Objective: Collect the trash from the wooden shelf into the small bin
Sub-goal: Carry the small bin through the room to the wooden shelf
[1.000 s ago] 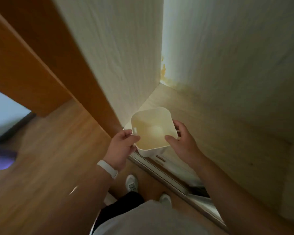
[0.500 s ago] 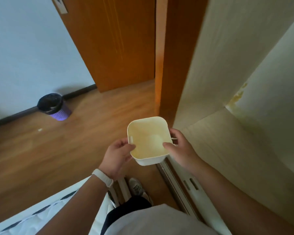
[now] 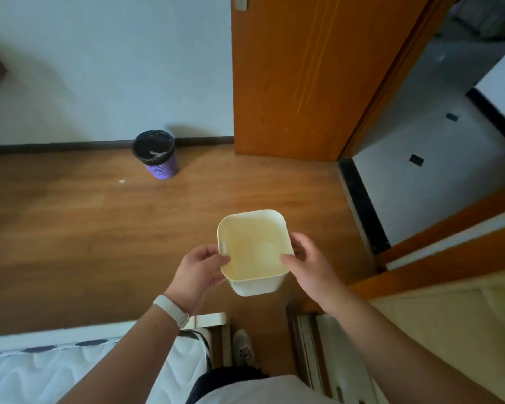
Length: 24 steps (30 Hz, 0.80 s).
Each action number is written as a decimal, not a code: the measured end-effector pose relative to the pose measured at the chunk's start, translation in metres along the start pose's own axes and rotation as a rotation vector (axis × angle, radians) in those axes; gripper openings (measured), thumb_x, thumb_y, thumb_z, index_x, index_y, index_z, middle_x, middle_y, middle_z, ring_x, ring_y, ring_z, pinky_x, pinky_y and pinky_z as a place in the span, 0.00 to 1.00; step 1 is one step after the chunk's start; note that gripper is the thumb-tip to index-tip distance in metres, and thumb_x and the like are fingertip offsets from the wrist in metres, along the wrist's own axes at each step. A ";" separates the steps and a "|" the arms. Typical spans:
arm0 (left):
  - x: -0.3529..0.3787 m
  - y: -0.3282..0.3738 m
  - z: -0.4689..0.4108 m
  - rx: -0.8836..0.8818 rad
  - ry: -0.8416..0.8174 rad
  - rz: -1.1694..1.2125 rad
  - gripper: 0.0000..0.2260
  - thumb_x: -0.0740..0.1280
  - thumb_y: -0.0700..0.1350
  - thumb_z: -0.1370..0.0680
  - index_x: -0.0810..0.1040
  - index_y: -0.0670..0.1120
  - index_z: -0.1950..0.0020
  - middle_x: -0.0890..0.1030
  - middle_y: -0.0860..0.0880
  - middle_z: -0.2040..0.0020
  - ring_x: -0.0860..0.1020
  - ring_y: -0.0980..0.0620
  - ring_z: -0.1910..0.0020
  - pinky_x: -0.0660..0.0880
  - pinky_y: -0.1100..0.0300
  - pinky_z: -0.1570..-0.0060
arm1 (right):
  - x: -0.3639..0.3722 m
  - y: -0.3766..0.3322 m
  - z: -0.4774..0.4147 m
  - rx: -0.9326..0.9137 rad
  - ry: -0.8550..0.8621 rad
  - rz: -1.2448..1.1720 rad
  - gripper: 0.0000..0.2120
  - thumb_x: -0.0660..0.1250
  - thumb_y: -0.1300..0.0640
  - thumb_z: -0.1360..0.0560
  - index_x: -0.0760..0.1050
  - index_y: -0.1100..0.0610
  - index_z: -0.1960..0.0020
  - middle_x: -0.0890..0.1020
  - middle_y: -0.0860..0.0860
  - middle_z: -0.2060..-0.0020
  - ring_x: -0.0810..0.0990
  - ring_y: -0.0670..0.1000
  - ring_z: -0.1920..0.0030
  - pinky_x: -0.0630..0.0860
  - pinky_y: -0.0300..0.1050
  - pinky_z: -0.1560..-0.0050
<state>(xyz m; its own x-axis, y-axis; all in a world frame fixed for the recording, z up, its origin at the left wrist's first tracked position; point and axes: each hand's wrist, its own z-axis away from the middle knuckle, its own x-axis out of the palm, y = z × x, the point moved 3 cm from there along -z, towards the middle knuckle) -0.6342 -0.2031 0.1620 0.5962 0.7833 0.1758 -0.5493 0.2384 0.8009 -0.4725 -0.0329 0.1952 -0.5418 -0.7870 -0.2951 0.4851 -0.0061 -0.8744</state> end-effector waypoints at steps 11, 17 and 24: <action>-0.079 0.057 -0.022 0.122 0.247 0.196 0.10 0.71 0.41 0.29 0.83 0.43 0.49 0.87 0.46 0.57 0.86 0.50 0.58 0.80 0.55 0.58 | 0.075 -0.090 -0.095 -0.122 -0.197 0.103 0.16 0.67 0.54 0.24 0.71 0.40 0.39 0.79 0.37 0.47 0.79 0.39 0.48 0.78 0.41 0.50; -0.120 0.079 -0.024 0.172 0.401 0.297 0.06 0.69 0.38 0.25 0.83 0.42 0.49 0.87 0.47 0.59 0.85 0.52 0.61 0.81 0.57 0.59 | 0.127 -0.132 -0.141 -0.214 -0.369 0.123 0.14 0.66 0.55 0.25 0.73 0.38 0.44 0.81 0.34 0.51 0.79 0.36 0.51 0.76 0.33 0.56; -0.151 0.102 -0.051 0.186 0.619 0.396 0.11 0.71 0.41 0.29 0.83 0.41 0.48 0.87 0.41 0.53 0.86 0.46 0.55 0.81 0.53 0.55 | 0.180 -0.167 -0.221 -0.246 -0.599 0.133 0.10 0.66 0.51 0.25 0.74 0.38 0.46 0.82 0.33 0.52 0.80 0.38 0.50 0.78 0.41 0.51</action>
<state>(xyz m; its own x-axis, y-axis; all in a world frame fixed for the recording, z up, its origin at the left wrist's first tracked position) -0.8099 -0.2674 0.1880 -0.0926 0.9826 0.1610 -0.5133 -0.1856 0.8379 -0.8027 -0.0375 0.2033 0.0218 -0.9789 -0.2032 0.3115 0.1998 -0.9290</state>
